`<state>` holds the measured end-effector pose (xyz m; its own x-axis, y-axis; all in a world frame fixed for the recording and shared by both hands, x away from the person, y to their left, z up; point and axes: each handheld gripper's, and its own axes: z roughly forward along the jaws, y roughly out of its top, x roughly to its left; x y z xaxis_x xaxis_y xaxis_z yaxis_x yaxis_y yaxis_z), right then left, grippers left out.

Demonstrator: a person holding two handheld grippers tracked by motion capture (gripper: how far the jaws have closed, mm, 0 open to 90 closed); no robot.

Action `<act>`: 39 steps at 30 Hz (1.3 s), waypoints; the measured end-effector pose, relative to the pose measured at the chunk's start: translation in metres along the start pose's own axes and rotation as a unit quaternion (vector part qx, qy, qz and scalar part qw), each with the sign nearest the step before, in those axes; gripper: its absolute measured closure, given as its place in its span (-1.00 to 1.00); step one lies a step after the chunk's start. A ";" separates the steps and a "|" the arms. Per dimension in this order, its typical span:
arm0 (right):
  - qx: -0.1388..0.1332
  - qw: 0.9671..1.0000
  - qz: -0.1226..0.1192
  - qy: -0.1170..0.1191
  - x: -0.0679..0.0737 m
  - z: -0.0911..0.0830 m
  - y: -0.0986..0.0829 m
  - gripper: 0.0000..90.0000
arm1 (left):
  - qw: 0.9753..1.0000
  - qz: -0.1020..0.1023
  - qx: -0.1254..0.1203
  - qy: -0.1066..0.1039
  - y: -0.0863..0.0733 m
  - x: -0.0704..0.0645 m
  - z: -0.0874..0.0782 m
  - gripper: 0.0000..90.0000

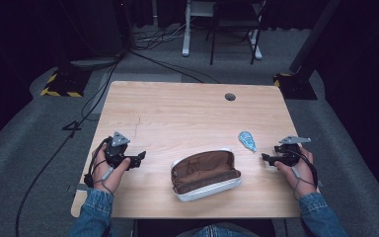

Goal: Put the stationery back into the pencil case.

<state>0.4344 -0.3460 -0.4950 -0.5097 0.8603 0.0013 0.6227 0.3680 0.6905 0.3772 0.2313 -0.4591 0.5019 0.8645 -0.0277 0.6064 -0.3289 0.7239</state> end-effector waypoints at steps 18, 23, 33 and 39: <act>0.041 0.999 -0.005 0.023 0.010 -0.009 0.021 -0.53 | 0.999 -0.014 0.052 0.010 -0.031 0.010 0.018 -0.62; 0.033 0.999 -0.010 0.026 0.013 -0.011 0.025 -0.58 | 0.998 -0.020 0.051 0.011 -0.035 0.014 0.020 -0.64; 0.030 0.999 -0.010 0.036 0.018 -0.008 0.038 -0.50 | 1.000 -0.012 0.022 0.010 -0.039 0.021 0.025 -0.69; 0.046 0.998 -0.014 0.030 0.023 -0.003 0.052 -0.48 | 1.000 -0.012 0.024 0.010 -0.038 0.022 0.026 -0.72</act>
<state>0.4531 -0.3084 -0.4567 -0.5610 0.8273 0.0275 0.6573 0.4251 0.6223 0.3809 0.2527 -0.5050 0.4754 0.8792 -0.0306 0.6466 -0.3257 0.6898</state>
